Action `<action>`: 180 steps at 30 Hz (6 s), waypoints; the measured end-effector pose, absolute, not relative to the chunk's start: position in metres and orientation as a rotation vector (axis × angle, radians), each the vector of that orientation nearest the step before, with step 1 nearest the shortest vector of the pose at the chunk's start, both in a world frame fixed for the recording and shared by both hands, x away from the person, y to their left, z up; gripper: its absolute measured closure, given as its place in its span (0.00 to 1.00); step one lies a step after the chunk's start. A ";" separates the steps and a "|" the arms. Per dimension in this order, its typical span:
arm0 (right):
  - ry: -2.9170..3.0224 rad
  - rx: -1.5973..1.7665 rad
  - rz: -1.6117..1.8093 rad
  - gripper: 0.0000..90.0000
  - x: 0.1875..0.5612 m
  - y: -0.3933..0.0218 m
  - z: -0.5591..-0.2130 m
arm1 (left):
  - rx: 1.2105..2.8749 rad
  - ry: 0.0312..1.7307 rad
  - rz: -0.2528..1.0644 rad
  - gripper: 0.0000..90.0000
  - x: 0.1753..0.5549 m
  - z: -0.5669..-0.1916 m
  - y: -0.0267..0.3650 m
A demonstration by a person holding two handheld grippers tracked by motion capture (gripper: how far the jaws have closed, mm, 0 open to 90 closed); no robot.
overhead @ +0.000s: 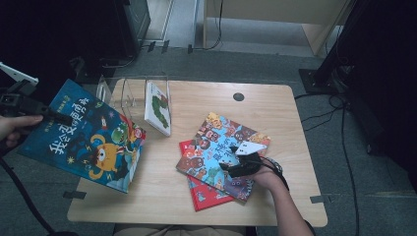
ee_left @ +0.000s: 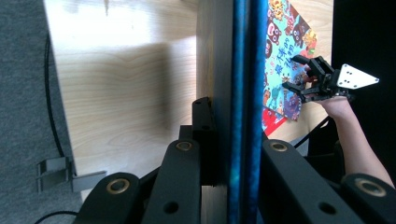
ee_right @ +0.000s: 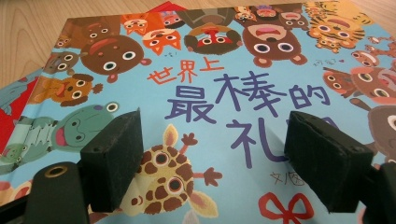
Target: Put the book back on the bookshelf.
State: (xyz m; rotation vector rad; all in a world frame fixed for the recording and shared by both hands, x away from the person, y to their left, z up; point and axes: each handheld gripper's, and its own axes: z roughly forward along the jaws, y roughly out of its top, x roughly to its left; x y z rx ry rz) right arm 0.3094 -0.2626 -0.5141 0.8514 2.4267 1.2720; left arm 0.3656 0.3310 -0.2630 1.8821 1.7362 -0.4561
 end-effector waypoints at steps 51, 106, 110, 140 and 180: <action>2.433 0.845 1.270 0.22 0.311 -0.263 -0.514 | 1.907 1.971 -0.230 0.93 0.425 -0.225 0.323; 2.347 0.894 1.311 0.25 0.304 -0.268 -0.519 | 1.793 1.959 -0.292 0.84 0.504 -0.270 0.342; 2.347 0.896 1.312 0.25 0.304 -0.268 -0.519 | 1.808 1.952 -0.295 0.79 0.505 -0.271 0.340; 2.373 0.902 1.284 0.27 0.309 -0.273 -0.515 | 1.813 1.876 -0.280 0.61 0.473 -0.252 0.344; 2.398 0.981 1.272 0.38 0.329 -0.274 -0.509 | 1.770 1.771 -0.220 0.57 0.380 -0.256 0.353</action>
